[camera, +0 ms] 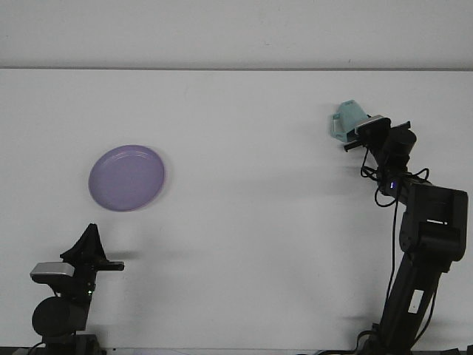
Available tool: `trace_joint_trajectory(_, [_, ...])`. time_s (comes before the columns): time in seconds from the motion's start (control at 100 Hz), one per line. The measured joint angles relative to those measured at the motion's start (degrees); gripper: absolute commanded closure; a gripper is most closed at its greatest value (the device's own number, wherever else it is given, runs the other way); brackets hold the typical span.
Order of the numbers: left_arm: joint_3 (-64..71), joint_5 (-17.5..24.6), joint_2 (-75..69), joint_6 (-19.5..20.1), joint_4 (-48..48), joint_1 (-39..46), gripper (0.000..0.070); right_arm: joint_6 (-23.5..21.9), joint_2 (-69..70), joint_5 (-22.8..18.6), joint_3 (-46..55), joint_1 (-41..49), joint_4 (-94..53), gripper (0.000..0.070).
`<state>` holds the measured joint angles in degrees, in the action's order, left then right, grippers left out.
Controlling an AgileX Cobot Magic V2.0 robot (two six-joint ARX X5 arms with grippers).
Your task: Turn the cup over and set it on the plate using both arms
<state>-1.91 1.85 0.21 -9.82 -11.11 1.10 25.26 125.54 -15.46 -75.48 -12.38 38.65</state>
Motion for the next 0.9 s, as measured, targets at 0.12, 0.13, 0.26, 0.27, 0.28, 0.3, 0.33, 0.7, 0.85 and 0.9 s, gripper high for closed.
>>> trace_joint_trajectory(0.12, [0.0,0.0,0.0,0.0,0.0,0.0,0.0685,-1.7,-0.1,0.0,-0.1,0.0,-0.5,0.0695])
trace_joint_trajectory(0.13, [0.0,0.0,0.0,0.0,0.0,0.0,0.0685,-1.9,-0.2,0.0,-0.1,0.0,-0.7,0.0695])
trace_joint_trajectory(0.26, [0.0,0.0,0.0,0.0,-0.1,0.0,0.0685,-4.9,-2.9,0.1,-0.1,0.0,-6.3,0.0695])
trace_joint_trajectory(0.27, [0.0,0.0,0.0,0.0,-0.2,0.0,0.0685,-5.1,-3.3,0.1,-0.1,0.0,-6.9,0.0695])
trace_joint_trajectory(0.28, [0.0,0.0,0.0,0.0,-0.2,0.0,0.0685,-5.3,-3.7,0.1,-0.1,0.0,-7.6,0.0695])
trace_joint_trajectory(0.3, [0.0,0.0,0.0,0.0,-0.2,0.0,0.0685,-5.8,-4.6,0.1,-0.1,0.0,-8.9,0.0695])
trace_joint_trajectory(0.33, [0.0,0.0,0.0,0.0,-0.3,0.0,0.0685,-6.6,-6.0,0.1,-0.1,0.0,-10.6,0.0695])
trace_joint_trajectory(0.7, [0.0,0.0,0.0,0.0,-0.2,0.0,0.0685,-19.2,-30.6,0.1,-0.1,0.4,-39.9,0.0695])
trace_joint_trajectory(0.85, [0.0,0.0,0.0,0.0,-0.2,0.0,0.0685,-23.6,-41.4,0.1,-0.1,1.4,-57.0,0.0695])
trace_joint_trajectory(0.9, [0.0,0.0,0.0,0.0,-0.2,0.0,0.0685,-24.6,-44.7,0.1,-0.1,2.1,-62.7,0.0695])
